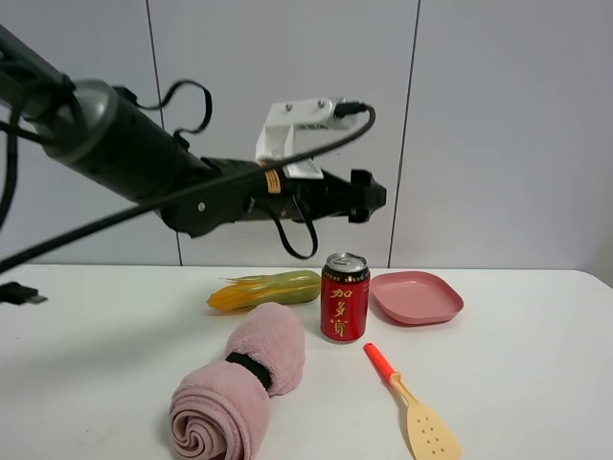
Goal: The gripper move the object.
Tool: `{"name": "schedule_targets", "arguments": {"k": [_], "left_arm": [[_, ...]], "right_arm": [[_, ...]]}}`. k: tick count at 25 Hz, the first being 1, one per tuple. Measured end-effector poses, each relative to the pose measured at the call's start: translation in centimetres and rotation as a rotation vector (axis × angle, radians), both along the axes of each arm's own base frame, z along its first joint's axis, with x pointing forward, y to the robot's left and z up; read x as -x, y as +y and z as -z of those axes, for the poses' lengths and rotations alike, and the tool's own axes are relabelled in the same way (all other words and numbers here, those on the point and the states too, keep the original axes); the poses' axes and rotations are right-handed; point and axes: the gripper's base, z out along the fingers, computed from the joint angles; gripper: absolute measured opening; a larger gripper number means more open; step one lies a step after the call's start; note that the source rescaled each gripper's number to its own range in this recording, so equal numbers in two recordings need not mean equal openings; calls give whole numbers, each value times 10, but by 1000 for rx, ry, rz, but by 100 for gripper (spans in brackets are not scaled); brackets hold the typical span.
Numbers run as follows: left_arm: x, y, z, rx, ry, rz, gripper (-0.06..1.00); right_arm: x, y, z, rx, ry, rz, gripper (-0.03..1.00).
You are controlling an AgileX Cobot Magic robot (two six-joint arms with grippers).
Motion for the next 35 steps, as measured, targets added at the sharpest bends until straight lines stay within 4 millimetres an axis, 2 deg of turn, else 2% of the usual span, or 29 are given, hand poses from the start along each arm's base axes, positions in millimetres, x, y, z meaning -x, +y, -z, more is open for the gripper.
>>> {"name": "schedule_targets", "arguments": {"k": [4,10,16,20,25,27,32,35], "left_arm": [[5,12,-33,-28,5,-35,75],[5,37,-48,-144,106,-123,75],[4,90,-50,-353,356,-301,75],[9,131,-67,-385,427,-414,75],[34,188,-101,-324,397,-541,75],[47,214,-108,-304,394,-607,75],[90,268,-125,-245,365,-767,75],[124,287,-132,-220,362,-843,75]], "right_arm": [[0,0,0,0,0,0,100],[0,0,0,0,0,0,100],[0,0,0,0,0,0,100],[0,0,0,0,0,0,100],[0,0,0,0,0,0,100],[0,0,0,0,0,0,100],[0,0,0,0,0,0,100],[0,0,0,0,0,0,100]]}}
